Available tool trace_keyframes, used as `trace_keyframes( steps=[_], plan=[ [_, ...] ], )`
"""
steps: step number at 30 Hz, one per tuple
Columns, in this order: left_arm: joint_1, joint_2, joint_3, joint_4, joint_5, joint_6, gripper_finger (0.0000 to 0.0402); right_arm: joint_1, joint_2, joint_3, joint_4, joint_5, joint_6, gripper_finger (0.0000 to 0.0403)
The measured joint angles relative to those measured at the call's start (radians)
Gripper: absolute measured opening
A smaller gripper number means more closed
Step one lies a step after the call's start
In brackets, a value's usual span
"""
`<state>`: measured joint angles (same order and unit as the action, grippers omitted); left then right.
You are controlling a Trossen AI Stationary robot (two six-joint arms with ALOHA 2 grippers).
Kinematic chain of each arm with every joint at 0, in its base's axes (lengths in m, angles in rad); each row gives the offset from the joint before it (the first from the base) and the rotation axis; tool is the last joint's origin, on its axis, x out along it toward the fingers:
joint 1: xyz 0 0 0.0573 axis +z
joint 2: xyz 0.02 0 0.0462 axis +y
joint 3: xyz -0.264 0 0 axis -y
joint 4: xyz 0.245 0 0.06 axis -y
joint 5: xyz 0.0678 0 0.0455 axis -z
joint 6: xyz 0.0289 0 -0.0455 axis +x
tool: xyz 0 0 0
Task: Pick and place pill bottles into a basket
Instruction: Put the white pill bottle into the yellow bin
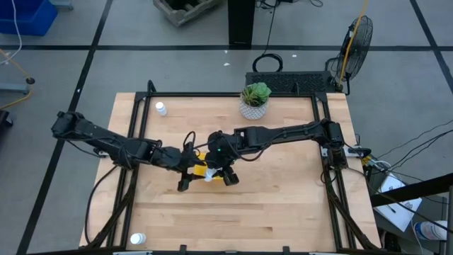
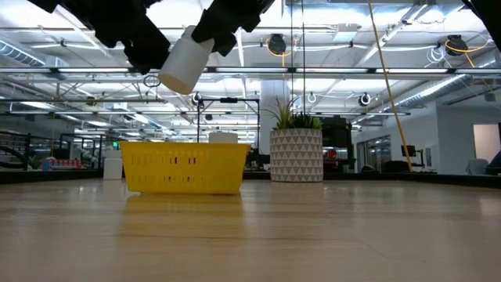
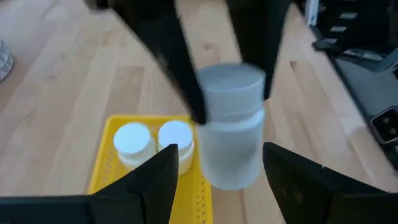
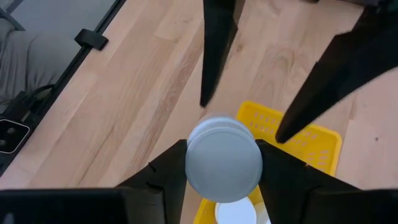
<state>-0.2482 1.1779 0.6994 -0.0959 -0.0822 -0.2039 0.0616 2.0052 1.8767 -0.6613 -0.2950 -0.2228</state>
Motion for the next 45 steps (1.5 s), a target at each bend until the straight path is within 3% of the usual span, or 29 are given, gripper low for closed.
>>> trace_keyframes(
  steps=[45],
  plan=[
    [-0.01, -0.001, -0.004, -0.006, 0.031, -0.054, 0.0239, -0.003, 0.0, 0.044, 0.023, 0.007, -0.076, 0.0158]
  ],
)
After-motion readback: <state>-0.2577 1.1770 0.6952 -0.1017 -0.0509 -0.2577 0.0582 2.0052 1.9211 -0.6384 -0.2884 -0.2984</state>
